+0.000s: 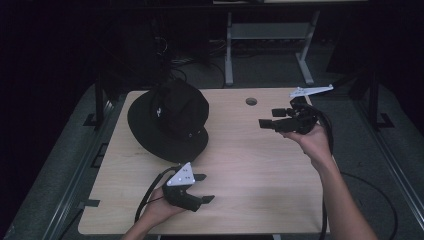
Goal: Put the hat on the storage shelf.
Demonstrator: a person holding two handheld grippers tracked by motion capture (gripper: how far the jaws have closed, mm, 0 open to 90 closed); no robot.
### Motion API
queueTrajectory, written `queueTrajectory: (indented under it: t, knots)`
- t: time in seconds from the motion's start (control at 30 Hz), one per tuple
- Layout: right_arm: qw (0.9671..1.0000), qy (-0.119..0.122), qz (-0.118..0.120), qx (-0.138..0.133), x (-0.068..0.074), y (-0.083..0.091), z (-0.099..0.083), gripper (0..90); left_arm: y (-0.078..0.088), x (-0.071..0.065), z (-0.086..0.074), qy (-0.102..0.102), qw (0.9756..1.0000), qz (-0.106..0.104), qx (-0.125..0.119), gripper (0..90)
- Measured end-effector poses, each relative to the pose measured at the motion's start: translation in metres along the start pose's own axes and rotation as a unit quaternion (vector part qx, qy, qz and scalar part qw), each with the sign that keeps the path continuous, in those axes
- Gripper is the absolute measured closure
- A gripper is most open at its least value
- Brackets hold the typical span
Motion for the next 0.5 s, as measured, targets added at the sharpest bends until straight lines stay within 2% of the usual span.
queueTrajectory:
  t: [0.13, 0.5]
  knots:
    - [0.9999, -0.007, -0.006, 0.002, -0.005, 0.004, -0.01, 19.5, 0.0, 0.0, 0.0, 0.0, 1.0, 0.001, 0.0, 27.3]
    - [0.9997, -0.025, -0.005, 0.006, -0.01, 0.004, -0.036, 19.2, 0.001, 0.001, -0.001, -0.002, 1.0, 0.003, 0.003, 27.3]
Point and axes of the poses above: each handheld gripper's, and its own axes: y roughly backward along the jaws, z roughly out of its top, x roughly to its left, the point moved 10 cm from there along -y, roughly forward along the jaws, and after that the axes turned 10 degrees about x, right-handed, at the moved point
